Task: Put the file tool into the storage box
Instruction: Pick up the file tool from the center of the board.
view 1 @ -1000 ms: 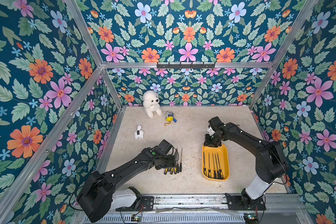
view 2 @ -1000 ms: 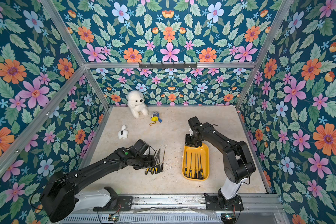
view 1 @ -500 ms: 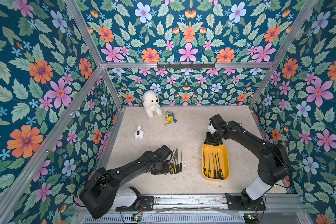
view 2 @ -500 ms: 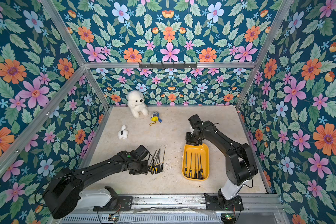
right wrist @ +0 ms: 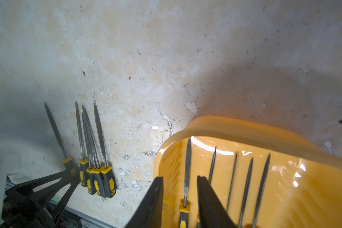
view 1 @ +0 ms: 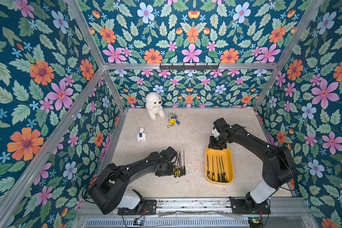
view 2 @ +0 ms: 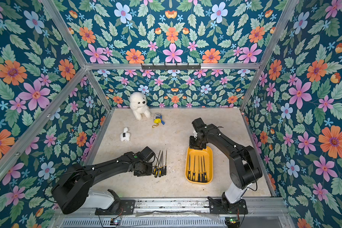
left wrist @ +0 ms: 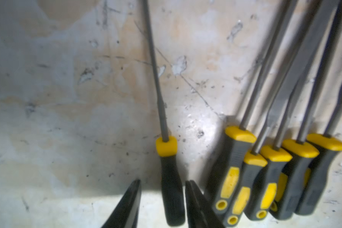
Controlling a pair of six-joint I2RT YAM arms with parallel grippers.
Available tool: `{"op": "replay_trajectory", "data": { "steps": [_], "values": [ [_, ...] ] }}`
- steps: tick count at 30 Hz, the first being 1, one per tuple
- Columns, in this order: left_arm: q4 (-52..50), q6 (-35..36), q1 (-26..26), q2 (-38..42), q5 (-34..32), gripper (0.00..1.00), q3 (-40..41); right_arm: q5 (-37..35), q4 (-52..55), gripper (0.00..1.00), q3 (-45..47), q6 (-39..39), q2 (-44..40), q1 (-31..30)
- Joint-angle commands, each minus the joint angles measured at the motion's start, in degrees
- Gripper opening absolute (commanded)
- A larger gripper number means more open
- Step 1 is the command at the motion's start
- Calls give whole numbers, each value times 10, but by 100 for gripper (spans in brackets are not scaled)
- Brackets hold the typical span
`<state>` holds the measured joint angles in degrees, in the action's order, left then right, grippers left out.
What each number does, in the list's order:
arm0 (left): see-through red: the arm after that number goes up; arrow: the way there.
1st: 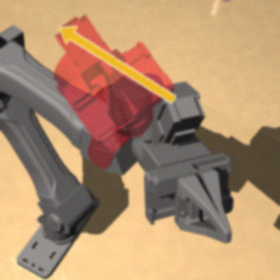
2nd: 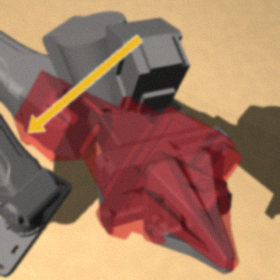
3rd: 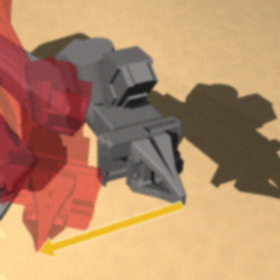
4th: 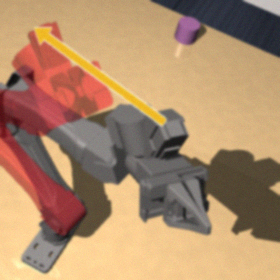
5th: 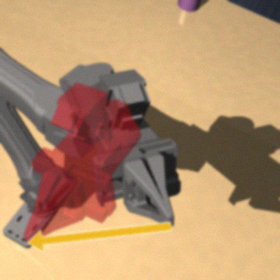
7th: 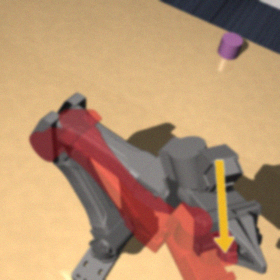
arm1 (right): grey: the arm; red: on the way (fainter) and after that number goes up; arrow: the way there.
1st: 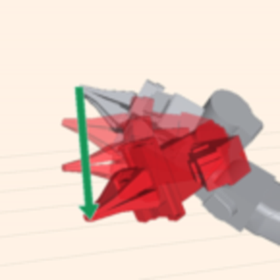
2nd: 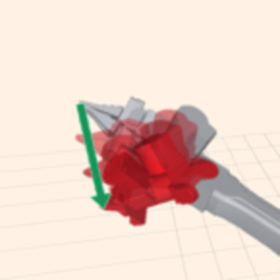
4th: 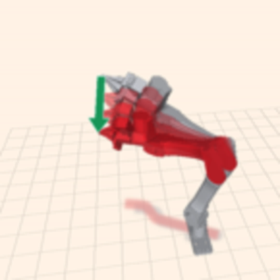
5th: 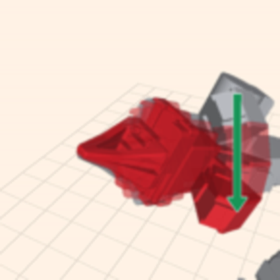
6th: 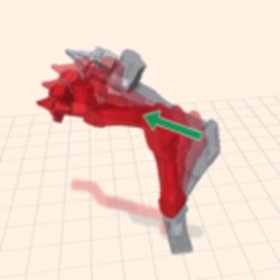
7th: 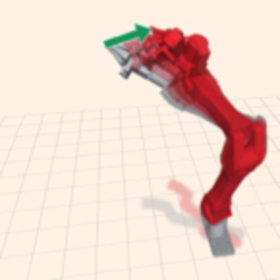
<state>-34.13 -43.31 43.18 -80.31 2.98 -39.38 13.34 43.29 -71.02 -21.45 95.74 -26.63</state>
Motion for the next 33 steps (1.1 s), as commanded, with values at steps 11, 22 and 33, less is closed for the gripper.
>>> {"op": "replay_trajectory", "data": {
  "steps": [11,22,33],
  "values": [
    [-11,38,-3,-13,-11,11,-28,24,-14,33,-7,-11,-2,0],
    [47,103,-3,88,207,11,-86,242,-216,37,28,-104,-32,8],
    [109,86,10,68,278,11,-100,283,-338,38,59,-169,-13,-45]
  ]
}}
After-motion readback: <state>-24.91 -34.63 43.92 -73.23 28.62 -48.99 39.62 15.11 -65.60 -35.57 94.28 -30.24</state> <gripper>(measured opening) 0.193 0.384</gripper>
